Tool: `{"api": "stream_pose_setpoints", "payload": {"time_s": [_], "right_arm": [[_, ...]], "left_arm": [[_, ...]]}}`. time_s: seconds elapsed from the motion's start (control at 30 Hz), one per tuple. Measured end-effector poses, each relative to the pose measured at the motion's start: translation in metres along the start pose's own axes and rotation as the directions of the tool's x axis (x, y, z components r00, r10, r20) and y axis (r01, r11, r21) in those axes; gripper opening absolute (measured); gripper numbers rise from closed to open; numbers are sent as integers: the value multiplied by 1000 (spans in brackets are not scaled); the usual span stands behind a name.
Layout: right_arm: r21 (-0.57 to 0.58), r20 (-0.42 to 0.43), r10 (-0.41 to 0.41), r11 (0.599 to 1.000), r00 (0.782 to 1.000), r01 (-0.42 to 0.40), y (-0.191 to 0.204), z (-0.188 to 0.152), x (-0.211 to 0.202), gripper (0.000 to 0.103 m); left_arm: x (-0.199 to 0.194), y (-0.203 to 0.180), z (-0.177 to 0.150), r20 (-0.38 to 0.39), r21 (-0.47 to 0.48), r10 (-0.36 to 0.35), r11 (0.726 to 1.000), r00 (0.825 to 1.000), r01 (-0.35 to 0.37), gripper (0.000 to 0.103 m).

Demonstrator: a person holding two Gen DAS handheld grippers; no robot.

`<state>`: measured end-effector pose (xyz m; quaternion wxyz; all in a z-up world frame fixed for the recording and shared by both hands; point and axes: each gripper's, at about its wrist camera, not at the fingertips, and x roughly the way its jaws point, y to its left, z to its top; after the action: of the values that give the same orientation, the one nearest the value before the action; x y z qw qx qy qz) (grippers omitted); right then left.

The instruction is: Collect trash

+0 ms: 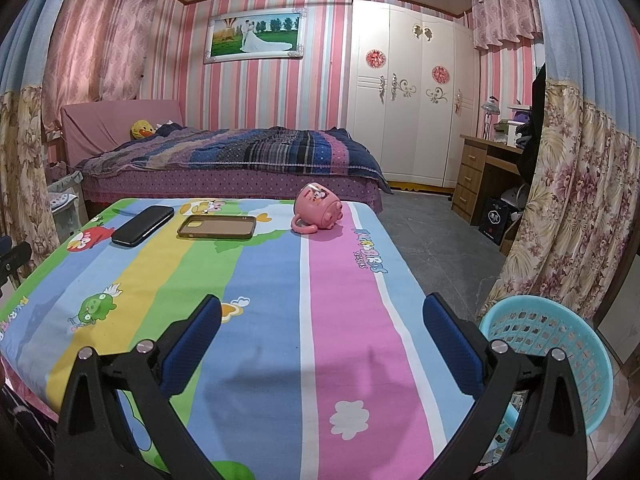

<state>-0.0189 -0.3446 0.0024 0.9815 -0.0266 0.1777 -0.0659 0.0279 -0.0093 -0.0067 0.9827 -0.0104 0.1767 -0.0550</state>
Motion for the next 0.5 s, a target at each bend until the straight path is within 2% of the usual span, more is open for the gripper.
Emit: {"api": "stream_pose_setpoints", "payload": {"time_s": [0.5], "right_arm": [[-2,0,0,1000,1000,0,0,0,0,98]], "left_arm": [[0,0,0,0,-1,0,1000,1000,0,98]]}}
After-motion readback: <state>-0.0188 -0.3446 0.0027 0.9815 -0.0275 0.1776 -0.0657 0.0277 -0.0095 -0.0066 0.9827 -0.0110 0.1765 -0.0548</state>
